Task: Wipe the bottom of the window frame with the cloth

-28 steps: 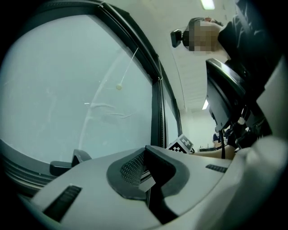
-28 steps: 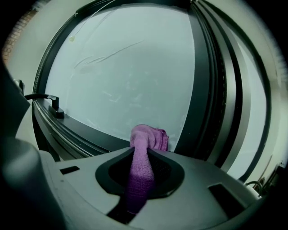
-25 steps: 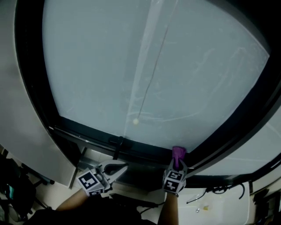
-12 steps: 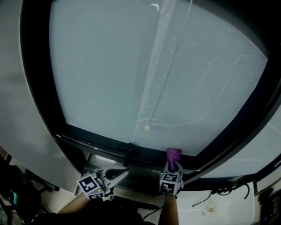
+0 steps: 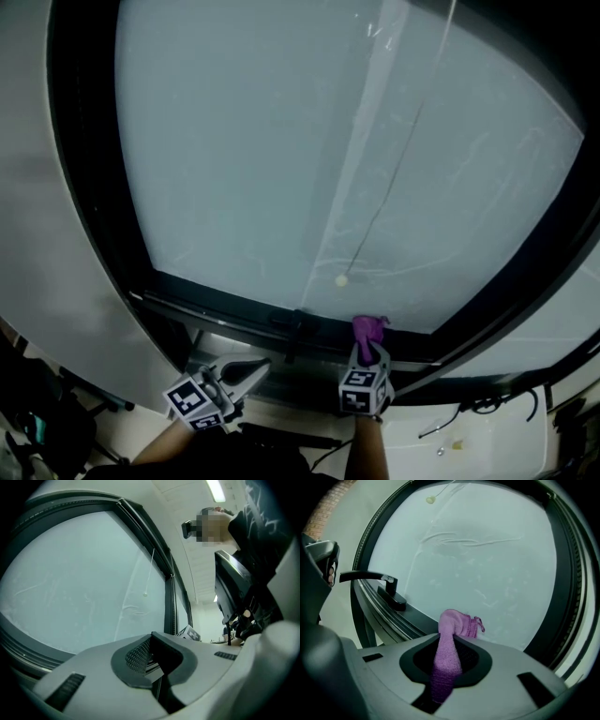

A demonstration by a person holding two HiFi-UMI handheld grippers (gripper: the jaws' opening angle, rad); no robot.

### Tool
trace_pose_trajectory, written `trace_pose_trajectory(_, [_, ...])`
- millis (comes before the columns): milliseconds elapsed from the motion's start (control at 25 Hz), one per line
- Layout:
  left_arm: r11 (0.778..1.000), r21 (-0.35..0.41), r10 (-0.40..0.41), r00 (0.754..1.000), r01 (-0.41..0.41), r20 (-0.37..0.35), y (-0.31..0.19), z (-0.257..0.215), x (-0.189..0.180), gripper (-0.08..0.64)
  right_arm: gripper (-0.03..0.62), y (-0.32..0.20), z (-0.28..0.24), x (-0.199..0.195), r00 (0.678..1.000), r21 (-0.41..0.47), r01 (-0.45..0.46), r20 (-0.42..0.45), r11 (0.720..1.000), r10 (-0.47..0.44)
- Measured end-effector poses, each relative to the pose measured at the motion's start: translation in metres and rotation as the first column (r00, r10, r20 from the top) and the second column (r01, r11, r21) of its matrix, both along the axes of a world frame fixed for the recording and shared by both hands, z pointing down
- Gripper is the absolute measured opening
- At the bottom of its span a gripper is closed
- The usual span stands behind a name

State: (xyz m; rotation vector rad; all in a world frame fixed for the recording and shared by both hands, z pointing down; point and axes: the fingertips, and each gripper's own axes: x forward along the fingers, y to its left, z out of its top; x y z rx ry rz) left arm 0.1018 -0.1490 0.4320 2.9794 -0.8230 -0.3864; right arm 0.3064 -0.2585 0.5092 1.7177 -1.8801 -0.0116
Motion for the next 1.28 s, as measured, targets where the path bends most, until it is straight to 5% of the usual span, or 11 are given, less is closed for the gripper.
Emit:
trace_pose_trajectory(520, [1.000,-0.005,-0.009,1.000,0.008,-0.025,-0.021,0.001,-0.032,0.002,0.063,-0.003,0.000,-0.035,1.000,-0.030,0.002,-0.020,1.000,-0.003])
trace_pose_trajectory(840, [0.999,-0.023,-0.027,0.999,0.026,-0.028,-0.031,0.005,-0.052,0.002,0.063,-0.006,-0.002,-0.069,0.997,-0.074,0.079,-0.011,0.994,-0.080])
trace_pose_trajectory(1040, [0.997,-0.052,-0.051,0.999,0.050,-0.011,-0.034,0.011,-0.064,0.002,0.063,-0.007,-0.003,-0.098,0.986,-0.067,0.164,0.043,0.984,-0.161])
trace_pose_trajectory(1280, [0.994,-0.081,-0.068,0.998,0.067,-0.008,-0.036,0.019,-0.078,0.002,0.063,-0.010,-0.007,-0.099,0.984,-0.066,0.148,0.112,0.987,-0.140])
